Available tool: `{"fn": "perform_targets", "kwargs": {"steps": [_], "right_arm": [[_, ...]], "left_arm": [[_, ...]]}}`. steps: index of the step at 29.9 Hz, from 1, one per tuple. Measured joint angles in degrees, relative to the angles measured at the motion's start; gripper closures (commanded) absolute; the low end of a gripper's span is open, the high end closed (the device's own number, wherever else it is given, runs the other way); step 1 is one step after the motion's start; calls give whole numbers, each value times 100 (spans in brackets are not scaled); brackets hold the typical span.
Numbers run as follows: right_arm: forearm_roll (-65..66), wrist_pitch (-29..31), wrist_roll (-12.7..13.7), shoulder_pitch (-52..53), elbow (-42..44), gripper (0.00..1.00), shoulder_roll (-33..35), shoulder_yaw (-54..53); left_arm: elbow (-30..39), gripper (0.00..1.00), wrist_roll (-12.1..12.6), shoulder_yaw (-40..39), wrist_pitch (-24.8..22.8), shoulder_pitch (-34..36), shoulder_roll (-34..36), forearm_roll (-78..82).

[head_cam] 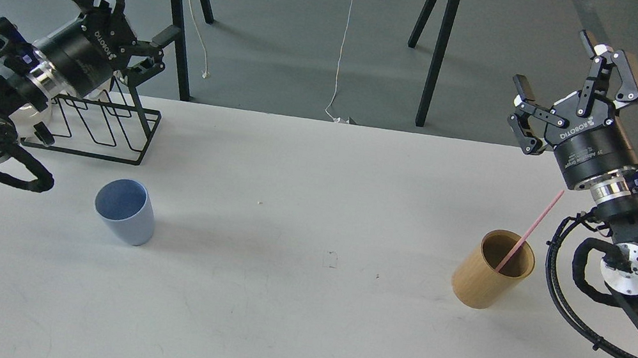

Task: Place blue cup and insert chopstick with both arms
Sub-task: 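Raise the left gripper and move it toward the blue cup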

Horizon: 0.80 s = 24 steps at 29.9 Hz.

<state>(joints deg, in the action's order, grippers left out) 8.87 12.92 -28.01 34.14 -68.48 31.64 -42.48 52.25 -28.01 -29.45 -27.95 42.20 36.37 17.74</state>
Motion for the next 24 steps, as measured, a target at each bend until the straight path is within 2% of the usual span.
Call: {"fn": "perform_targets", "kwargs": {"steps": [24], "right_arm": [[8,8,0,20,-1,4,0,-4]], "left_arm": [[-4,0,0,-44,-6,85,149,48]]}}
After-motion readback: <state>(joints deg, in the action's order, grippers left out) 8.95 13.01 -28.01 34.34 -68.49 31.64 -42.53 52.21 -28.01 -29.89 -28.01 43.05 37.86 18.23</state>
